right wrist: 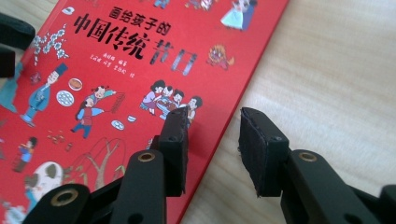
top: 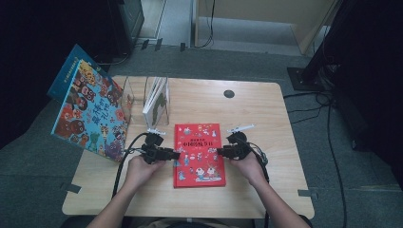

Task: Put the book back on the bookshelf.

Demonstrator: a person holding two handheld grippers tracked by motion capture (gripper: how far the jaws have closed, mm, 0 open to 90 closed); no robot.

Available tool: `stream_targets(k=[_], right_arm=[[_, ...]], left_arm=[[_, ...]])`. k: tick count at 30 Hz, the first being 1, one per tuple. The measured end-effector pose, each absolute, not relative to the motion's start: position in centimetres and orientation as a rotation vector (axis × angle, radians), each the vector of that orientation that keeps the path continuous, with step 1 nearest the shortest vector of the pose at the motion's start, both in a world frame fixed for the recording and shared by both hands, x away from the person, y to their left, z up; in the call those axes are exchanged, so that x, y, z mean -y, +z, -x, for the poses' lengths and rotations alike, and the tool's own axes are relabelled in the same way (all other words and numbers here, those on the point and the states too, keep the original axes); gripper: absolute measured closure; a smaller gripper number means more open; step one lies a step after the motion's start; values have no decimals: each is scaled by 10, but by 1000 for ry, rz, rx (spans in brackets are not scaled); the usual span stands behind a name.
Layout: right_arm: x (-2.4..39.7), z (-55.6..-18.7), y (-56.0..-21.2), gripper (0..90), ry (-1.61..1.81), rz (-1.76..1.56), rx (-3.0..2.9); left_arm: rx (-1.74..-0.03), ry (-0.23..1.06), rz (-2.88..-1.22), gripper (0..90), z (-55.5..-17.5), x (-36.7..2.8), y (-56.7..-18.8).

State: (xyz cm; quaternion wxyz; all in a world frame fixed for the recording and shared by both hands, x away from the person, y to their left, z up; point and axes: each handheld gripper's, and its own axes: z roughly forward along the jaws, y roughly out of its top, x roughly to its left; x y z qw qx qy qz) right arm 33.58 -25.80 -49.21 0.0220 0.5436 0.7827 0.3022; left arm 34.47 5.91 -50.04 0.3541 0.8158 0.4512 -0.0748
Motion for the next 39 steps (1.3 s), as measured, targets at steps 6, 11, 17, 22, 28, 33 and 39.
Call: stream_targets(k=[6,11,17,22,28,33,39], right_arm=[[259,-346,-493,629,943,-1854,-2454],[257,-349,-492,618,934,-1899,-2442],[256,-351,-491,618,907,-1951,-2436],[254,-355,-487,619,864,-1981,-2448],[254,-355,-472,677,1040,-1966,-2459],[246,-349,-464,642,945,-1830,-2522],[264,-350,-475,639,884,-1922,-2478]], left_arm=[[-1200,-242,-2071,521,-345,-58,-501],[-1201,-221,-2071,521,-344,-57,-501],[-1209,-204,-2060,534,-341,-57,-502],[-1211,-179,-2059,532,-339,-56,-502],[-1195,-203,-2052,526,-338,-53,-503],[-1169,-207,-2074,512,-337,-51,-503],[-1193,-213,-2071,529,-338,-51,-502]])
